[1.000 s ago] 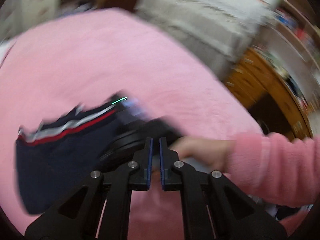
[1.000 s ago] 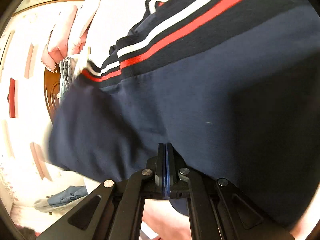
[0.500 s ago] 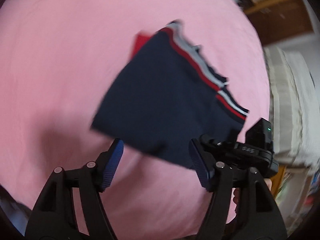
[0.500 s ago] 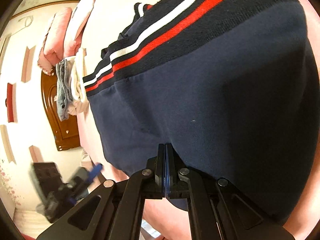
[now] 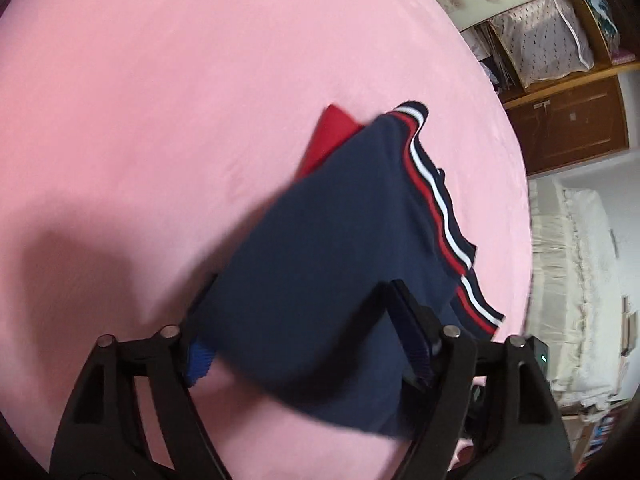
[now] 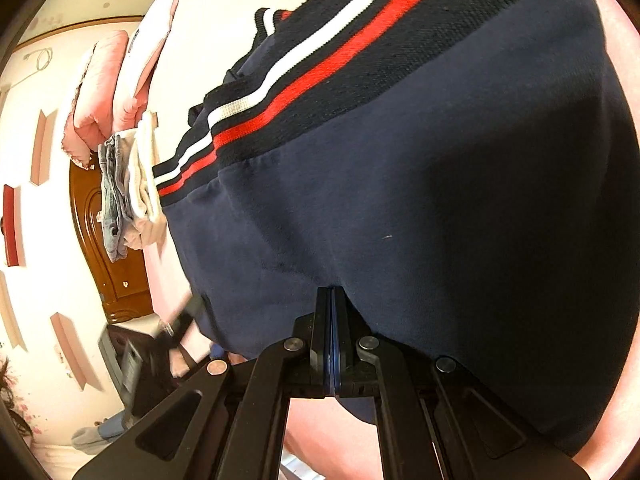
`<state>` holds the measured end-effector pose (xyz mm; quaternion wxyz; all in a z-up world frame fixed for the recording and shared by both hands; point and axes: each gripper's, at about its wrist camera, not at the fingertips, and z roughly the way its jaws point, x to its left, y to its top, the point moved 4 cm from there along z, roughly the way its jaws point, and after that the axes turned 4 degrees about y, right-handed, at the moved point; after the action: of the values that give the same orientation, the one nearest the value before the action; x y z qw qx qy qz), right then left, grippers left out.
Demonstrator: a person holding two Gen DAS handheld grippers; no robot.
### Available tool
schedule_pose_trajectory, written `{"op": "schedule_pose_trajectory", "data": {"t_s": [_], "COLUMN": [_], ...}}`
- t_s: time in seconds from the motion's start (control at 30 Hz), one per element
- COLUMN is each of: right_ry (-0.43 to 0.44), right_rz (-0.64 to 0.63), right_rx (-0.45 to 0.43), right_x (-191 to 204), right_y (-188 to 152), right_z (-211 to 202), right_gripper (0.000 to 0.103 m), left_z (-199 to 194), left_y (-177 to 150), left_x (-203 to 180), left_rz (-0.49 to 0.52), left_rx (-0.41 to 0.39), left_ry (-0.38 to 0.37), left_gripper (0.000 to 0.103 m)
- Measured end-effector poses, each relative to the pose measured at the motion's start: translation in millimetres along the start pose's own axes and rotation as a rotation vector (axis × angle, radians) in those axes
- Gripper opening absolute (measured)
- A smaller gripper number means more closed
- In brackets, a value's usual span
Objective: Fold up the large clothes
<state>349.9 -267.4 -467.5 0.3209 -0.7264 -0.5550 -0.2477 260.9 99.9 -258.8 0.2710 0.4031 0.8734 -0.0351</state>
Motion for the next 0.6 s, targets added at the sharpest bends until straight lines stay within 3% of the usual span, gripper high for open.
{"op": "schedule_pose_trajectory", "data": {"t_s": [0.03,0.07,0.1,0.2,0.27,0.37,0.5,0.6], "right_ry": [-0.001,-0.002,-0.003,-0.001,0.008,0.028,0.057,0.072], "right_rz": [0.002,0.004,0.006,0.004,0.005,0.003,-0.001,-0.009], "right_rx": [-0.004,-0.007,-0.010,-0.011,-0.009,-0.007,0.005,0.020], "right_x": [0.3,0.9,1.1,1.8,1.7,0.2,-2.7,-4.6], "right_y": [-0.5,-0.7,-1.2,-1.4,-1.3,-2.3,-1.7,-3.1], "right_z": [-0.1,-0.1,-0.2,-0.8,0.1,-1.7,-4.2,-11.8], "right_gripper": [0.000,0.000,0.000,0.000,0.000,0.000,0.000,0.000], "left_z": [0.7,-0.5,-2.8,-20.9,-42.2,-66.1,-75.8,-73.8], "left_y": [1.5,2.4,3.2,1.1,-1.9,-19.4,-58.3,-86.6], "left_x": [-4.1,-9.6,-16.0,-42.6,-63.3,-104.6,-148.4,-165.0], "left_rz": [0.023,0.047,0.070,0.146,0.201,0.352,0.571,0.665], "left_rx": [-0.016,-0.034,-0.051,-0.100,-0.116,-0.118,-0.069,-0.029], "left_ry": [0.018,0.025,0.011,-0.060,-0.151,-0.254,-0.323,-0.328], "left_gripper": [0.050,0.030,0.026,0.023,0.022,0.021,0.021,0.021]}}
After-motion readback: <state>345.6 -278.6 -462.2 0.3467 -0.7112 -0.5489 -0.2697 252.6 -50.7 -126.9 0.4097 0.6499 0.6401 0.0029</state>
